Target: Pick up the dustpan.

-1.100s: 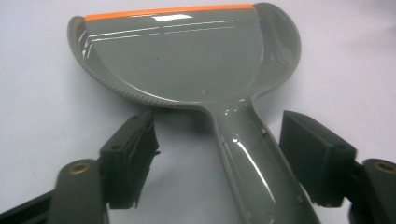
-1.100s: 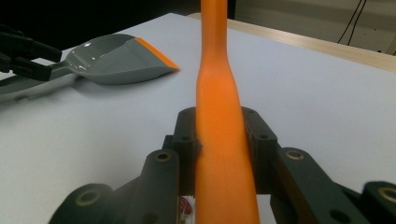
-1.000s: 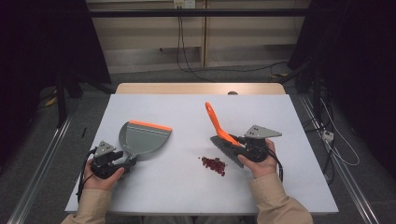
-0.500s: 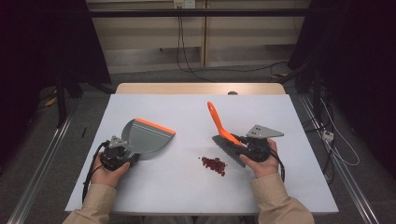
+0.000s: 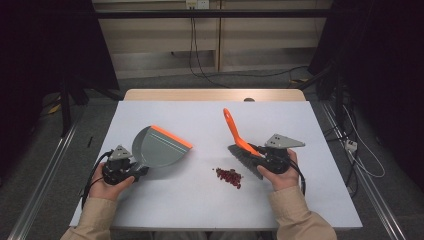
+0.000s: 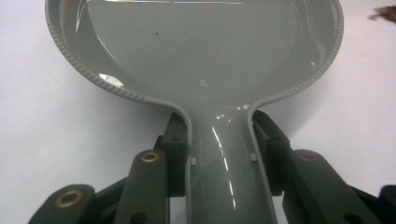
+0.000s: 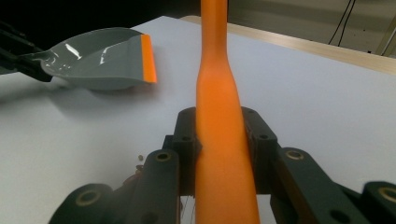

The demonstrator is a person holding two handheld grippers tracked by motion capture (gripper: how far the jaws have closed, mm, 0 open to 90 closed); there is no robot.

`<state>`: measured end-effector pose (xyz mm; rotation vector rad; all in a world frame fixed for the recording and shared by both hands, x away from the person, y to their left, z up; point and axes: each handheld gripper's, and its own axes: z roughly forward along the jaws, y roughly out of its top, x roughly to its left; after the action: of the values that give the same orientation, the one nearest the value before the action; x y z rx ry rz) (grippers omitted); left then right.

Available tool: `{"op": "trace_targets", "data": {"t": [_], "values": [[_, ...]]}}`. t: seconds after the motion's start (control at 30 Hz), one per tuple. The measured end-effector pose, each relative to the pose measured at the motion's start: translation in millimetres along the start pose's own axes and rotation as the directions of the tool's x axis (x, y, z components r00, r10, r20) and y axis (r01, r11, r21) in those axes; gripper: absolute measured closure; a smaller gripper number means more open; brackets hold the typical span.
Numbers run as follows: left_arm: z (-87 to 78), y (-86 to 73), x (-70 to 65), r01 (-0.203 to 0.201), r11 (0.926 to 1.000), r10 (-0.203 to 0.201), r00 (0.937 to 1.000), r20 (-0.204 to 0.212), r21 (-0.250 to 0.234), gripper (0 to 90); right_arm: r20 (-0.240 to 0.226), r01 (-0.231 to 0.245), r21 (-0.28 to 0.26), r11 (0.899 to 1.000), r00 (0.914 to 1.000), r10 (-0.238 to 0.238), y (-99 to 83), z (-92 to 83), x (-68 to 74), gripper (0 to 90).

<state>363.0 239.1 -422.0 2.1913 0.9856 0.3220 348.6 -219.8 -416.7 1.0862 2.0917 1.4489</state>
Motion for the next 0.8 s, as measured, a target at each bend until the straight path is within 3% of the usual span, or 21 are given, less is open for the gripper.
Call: {"op": "trace_targets", "data": {"t": [0.2,0.4,0.57,0.63,0.67,0.8], "values": [[-4.8,0.8,-13.2,-0.063,0.9979,0.063,0.9957,0.068,-0.014,63.7,0.037,-0.017,0.024,1.000,0.9992,0.016,-0.5,0.9,1.2,71.4],[-5.0,4.0,-25.5,-0.127,0.9918,0.128,0.9819,0.140,-0.017,63.7,0.068,-0.033,0.029,0.999,0.9972,0.031,0.6,0.6,4.1,71.4],[-3.9,3.7,-32.6,-0.172,0.9850,0.172,0.9719,0.161,-0.013,63.7,0.083,-0.044,0.030,0.999,0.9957,0.041,-1.1,0.1,3.3,71.4],[-3.2,2.6,-36.6,-0.168,0.9857,0.168,0.9722,0.163,-0.010,63.7,0.088,-0.049,0.031,0.998,0.9950,0.046,-1.7,-0.2,3.7,71.4],[-3.3,2.7,-36.3,-0.193,0.9812,0.190,0.9656,0.177,-0.004,63.7,0.089,-0.049,0.029,0.998,0.9949,0.046,-1.9,-0.1,3.7,71.4],[-2.1,1.1,-39.4,-0.193,0.9811,0.190,0.9619,0.196,-0.004,63.7,0.090,-0.053,0.024,0.998,0.9946,0.051,-2.2,-0.2,3.9,71.4]]}}
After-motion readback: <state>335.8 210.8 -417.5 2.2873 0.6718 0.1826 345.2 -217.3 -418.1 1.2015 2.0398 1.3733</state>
